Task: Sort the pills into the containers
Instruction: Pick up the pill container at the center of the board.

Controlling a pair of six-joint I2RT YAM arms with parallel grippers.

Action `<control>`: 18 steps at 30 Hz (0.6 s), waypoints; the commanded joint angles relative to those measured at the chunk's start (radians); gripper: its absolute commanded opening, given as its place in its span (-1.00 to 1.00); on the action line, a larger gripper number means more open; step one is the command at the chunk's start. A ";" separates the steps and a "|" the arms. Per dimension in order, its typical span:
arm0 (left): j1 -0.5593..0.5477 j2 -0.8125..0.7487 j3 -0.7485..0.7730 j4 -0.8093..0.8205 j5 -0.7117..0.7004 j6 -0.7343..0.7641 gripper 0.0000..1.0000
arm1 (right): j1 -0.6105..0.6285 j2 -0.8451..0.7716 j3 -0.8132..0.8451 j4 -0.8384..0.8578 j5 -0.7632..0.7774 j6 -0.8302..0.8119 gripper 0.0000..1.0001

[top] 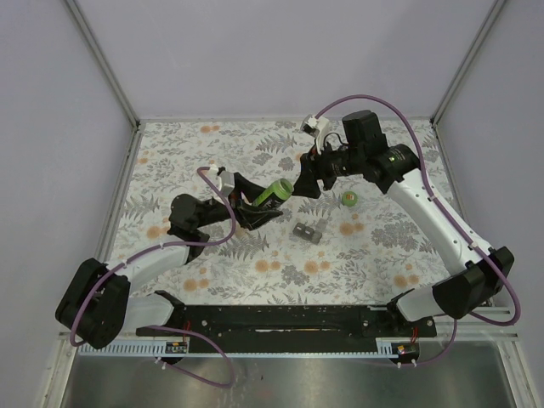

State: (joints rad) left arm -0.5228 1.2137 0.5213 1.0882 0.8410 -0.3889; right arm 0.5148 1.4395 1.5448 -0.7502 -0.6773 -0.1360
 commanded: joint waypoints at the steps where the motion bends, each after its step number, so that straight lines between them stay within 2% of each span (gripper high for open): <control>1: -0.008 -0.002 0.048 0.016 -0.003 0.045 -1.00 | 0.017 -0.011 0.041 0.049 -0.050 0.038 0.38; 18: -0.032 -0.013 0.071 -0.149 -0.026 0.169 -1.00 | 0.028 -0.030 0.034 0.048 -0.061 0.036 0.38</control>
State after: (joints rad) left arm -0.5430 1.2148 0.5472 0.9764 0.8303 -0.2802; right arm 0.5198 1.4391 1.5448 -0.7452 -0.6991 -0.1055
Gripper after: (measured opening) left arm 0.558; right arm 0.690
